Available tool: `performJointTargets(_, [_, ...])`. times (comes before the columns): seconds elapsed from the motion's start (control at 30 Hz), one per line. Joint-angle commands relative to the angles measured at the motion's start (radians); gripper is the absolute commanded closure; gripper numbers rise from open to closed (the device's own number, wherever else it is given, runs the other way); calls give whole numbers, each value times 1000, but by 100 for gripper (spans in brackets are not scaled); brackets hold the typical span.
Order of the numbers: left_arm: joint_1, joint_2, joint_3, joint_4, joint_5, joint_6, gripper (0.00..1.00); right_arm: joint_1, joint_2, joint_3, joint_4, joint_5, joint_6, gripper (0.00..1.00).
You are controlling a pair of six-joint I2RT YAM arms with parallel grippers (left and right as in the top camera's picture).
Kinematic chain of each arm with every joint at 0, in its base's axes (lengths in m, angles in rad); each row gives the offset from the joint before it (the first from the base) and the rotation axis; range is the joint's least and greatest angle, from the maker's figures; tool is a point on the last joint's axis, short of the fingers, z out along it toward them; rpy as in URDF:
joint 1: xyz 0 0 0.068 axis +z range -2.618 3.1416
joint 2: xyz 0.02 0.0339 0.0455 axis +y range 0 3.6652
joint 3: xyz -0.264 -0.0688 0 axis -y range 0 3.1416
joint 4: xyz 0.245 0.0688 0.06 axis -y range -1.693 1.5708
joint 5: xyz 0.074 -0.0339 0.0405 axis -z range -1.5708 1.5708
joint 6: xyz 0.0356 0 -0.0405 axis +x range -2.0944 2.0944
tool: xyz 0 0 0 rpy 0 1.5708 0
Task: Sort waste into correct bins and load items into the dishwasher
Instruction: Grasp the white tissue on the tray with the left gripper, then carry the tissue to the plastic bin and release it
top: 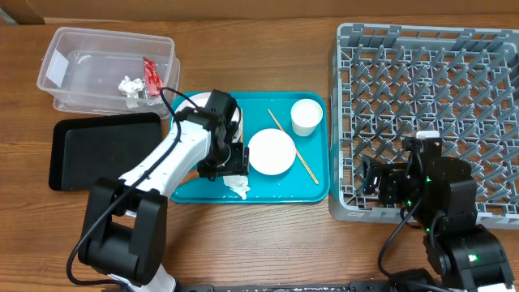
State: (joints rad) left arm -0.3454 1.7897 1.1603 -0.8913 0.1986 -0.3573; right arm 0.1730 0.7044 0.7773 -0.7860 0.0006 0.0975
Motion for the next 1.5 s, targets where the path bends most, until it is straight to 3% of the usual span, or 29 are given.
performJointTargets(0.0, [-2, 8, -39, 26, -21, -18, 30, 8, -5, 30, 5, -2, 4, 0])
performJointTargets(0.07, [-2, 10, -45, 26, -24, -18, 42, 8, -5, 30, 4, -2, 4, 0])
performJointTargets(0.2, [-2, 9, -45, 27, -22, -18, 79, 8, -5, 30, 4, -2, 4, 0])
performJointTargets(0.33, [-1, 9, -45, 26, -22, -18, 96, 8, -5, 30, -1, -2, 4, 0])
performJointTargets(0.63, [6, -13, 110, -148, -40, 14, 96, 8, -5, 30, -2, -1, 4, 0])
performJointTargets(0.9, [90, -72, 436, -257, -327, 47, 96, 8, -5, 30, -2, -1, 4, 0])
performJointTargets(1.03, [182, -71, 509, -163, -443, 47, 96, 8, -5, 30, -2, -1, 4, 0])
performJointTargets(1.23, [355, -39, 510, 90, -438, 47, 96, 8, -5, 30, -2, -1, 4, 0])
performJointTargets(1.47, [463, 64, 510, 210, -434, 47, 92, 8, -5, 30, -2, -2, 4, 0])
